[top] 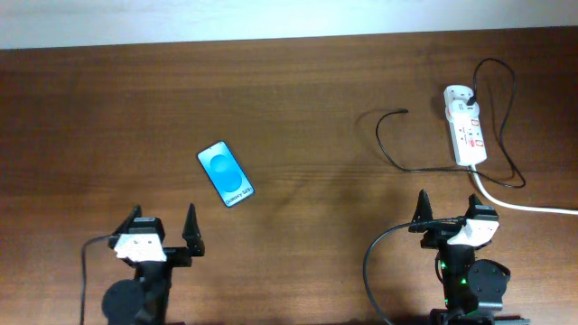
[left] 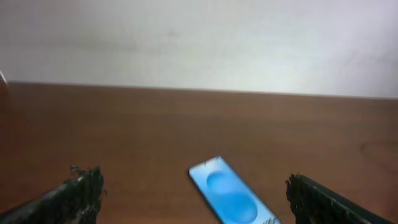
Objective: Plug charger to phone and switch on socket
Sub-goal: 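Move the left gripper over the blue phone and grasp its top end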
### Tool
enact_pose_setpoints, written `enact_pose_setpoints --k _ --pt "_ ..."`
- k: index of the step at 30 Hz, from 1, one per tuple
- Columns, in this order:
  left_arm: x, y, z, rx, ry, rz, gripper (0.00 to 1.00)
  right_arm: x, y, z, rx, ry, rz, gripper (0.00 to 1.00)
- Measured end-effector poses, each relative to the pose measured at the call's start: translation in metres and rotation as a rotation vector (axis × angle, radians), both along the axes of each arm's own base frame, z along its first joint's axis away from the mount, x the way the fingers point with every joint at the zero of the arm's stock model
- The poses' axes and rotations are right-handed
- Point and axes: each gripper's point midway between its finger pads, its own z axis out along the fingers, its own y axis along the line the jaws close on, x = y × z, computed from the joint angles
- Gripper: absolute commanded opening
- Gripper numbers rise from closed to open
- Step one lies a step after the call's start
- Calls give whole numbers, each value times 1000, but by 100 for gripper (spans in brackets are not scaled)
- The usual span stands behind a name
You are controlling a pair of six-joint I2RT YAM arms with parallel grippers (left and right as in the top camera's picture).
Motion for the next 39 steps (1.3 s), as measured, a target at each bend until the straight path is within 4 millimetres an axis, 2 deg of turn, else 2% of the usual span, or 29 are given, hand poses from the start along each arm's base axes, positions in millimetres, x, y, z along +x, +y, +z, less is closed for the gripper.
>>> enact_pose_setpoints --k 3,10,11,13,14,16,17,19,22,26,33,35,39 --pt "4 -2 23 -20 14 -11 99 0 0 0 0 -1 0 99" --pt "35 -14 47 -91 293 -68 99 0 0 1 0 -3 0 99" --pt "43 -21 53 -96 355 -92 99 0 0 1 0 -3 0 98" --pt "54 -34 54 -97 478 -132 99 0 0 1 0 -3 0 99" --pt "67 -46 64 -91 524 -167 99 0 0 1 0 -3 0 99" --pt "76 -59 62 -78 602 -198 99 0 0 1 0 -3 0 99" --pt "92 -73 68 -70 612 -237 99 0 0 1 0 -3 0 99" --pt "104 -88 50 -65 676 -274 99 0 0 1 0 -3 0 99" --pt "111 -96 18 -77 784 -297 99 0 0 1 0 -3 0 99" --pt "116 -99 -4 -185 873 -243 99 0 0 1 -1 -3 0 98" --pt "114 -74 -11 -327 937 35 99 0 0 1 0 -3 0 99" --pt "120 -71 -6 -330 963 81 99 0 0 1 0 -3 0 99" --pt "145 -64 3 -276 1060 213 99 0 0 1 0 -3 0 99"
